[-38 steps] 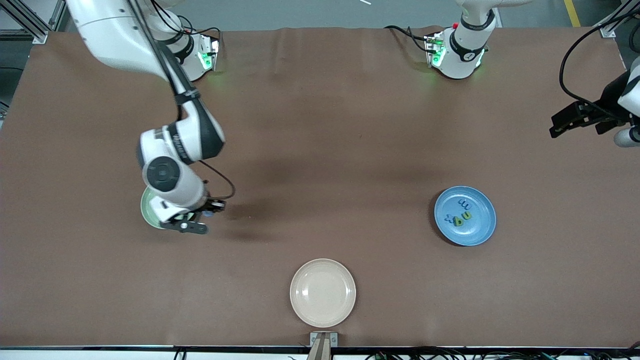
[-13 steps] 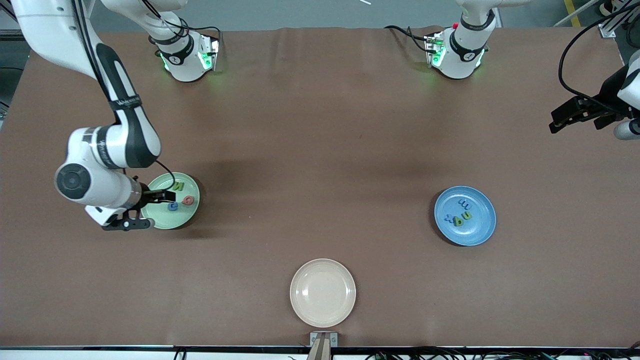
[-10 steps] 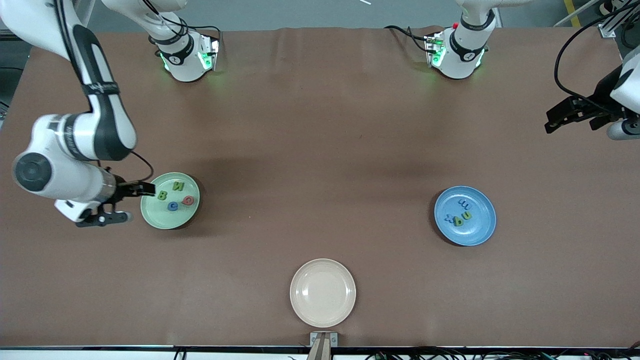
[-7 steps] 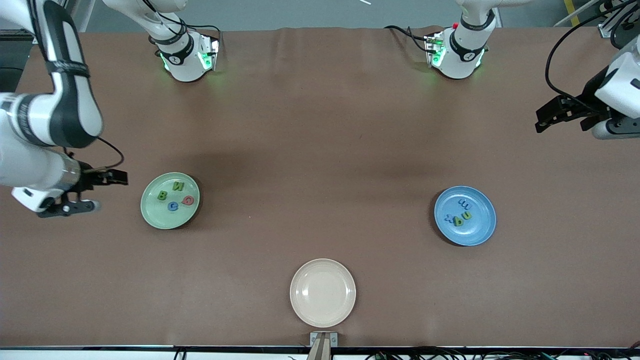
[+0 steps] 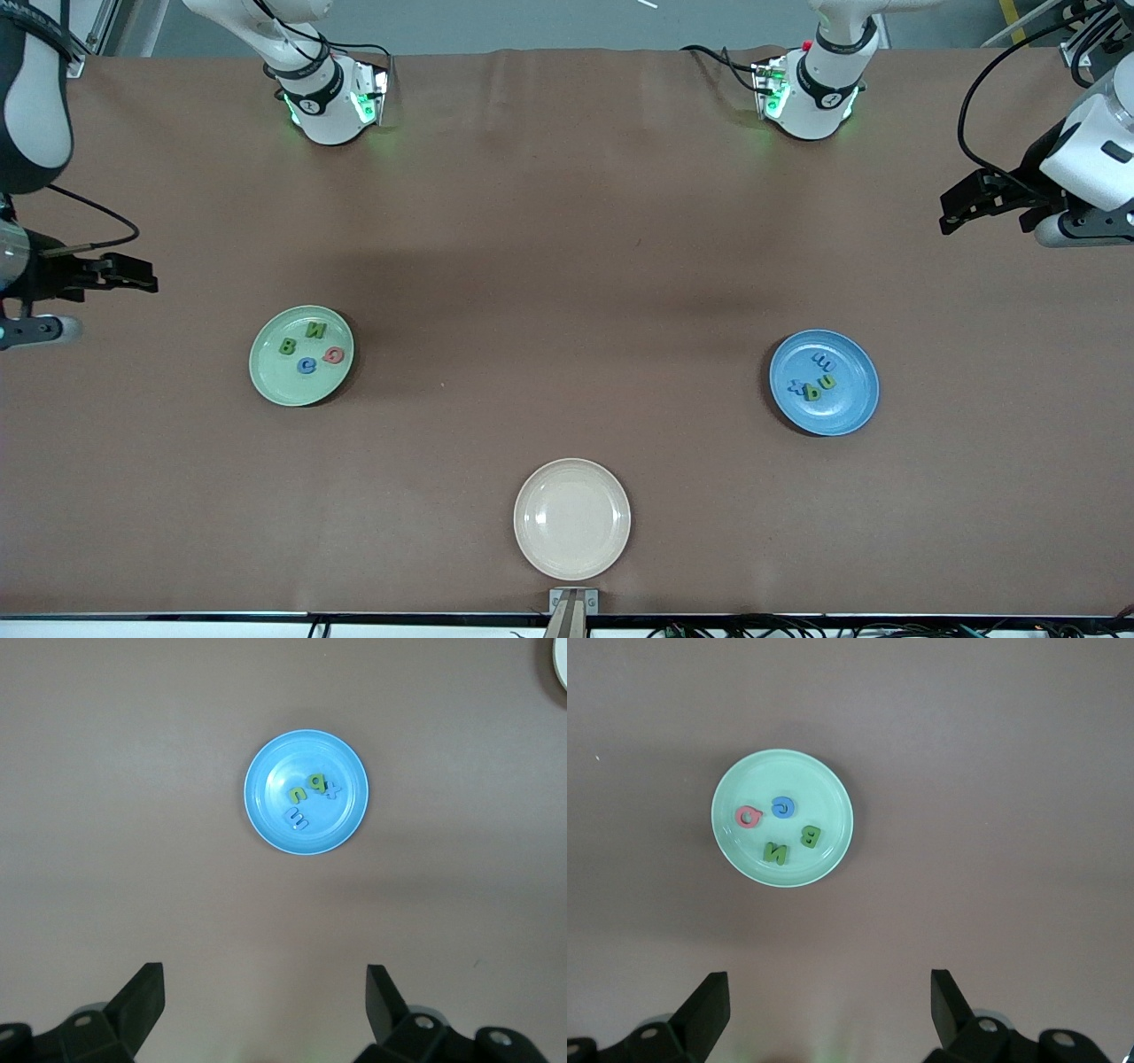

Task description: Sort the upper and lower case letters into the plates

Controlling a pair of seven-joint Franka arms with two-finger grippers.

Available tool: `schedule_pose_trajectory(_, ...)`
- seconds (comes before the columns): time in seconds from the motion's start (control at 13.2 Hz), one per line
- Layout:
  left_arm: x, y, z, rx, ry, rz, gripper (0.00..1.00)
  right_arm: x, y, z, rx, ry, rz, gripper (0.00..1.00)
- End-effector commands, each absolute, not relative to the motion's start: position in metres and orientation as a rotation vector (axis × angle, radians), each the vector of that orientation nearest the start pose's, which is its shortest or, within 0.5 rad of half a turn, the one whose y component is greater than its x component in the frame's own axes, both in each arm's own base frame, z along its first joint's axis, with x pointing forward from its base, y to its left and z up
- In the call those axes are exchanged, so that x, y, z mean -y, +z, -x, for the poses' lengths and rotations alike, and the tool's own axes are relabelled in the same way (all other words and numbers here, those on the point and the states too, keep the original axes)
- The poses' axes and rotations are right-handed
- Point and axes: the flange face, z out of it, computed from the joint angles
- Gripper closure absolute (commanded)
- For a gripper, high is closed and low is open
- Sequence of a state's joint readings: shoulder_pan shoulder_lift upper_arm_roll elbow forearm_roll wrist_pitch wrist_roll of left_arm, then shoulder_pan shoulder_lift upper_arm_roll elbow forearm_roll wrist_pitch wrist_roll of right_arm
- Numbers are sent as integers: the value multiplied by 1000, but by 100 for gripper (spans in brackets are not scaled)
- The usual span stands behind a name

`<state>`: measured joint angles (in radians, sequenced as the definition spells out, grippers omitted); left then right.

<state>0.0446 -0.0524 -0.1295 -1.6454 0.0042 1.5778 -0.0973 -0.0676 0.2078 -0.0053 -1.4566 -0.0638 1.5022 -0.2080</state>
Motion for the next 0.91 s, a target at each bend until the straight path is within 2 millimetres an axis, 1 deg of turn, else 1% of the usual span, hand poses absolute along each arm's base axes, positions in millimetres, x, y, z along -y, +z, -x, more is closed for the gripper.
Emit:
schedule_pose_trajectory(0.0, 46, 623, -529, 1, -4, 3136, 0, 55, 573, -607, 204, 232, 3163, 0)
schedule_pose_trajectory(0.08, 46, 623, -529, 1, -4, 3136, 0, 54, 573, -606, 198, 232, 3138, 0)
schedule_pose_trajectory(0.15, 46, 623, -529, 1, -2, 3136, 0, 52, 576, -599, 195, 268, 3110, 0)
schedule_pose_trajectory(0.23, 46, 623, -529, 1, -4, 3136, 0, 53, 575, -592, 194, 341, 3094, 0)
schedule_pose_trajectory(0.3, 46, 624, -530, 1, -7, 3136, 0, 58, 573, -590, 179, 360, 3090, 0)
schedule_pose_trajectory(0.38, 46, 624, -530, 1, -9, 3136, 0, 64, 573, -587, 174, 371, 3083, 0)
schedule_pose_trajectory(0.45, 46, 624, -530, 1, -9, 3136, 0, 67, 578, -582, 167, 357, 3086, 0)
schedule_pose_trajectory(0.53, 46, 624, -530, 1, -9, 3136, 0, 66, 582, -577, 172, 345, 3088, 0)
schedule_pose_trajectory(0.68, 46, 623, -531, 1, -7, 3137, 0, 59, 585, -566, 189, 318, 3095, 0)
schedule_pose_trajectory(0.75, 46, 621, -531, -4, -2, 3138, 0, 48, 586, -562, 218, 288, 3106, 0)
schedule_pose_trajectory(0.83, 46, 622, -531, -9, -4, 3138, 0, 38, 587, -554, 248, 249, 3114, 0)
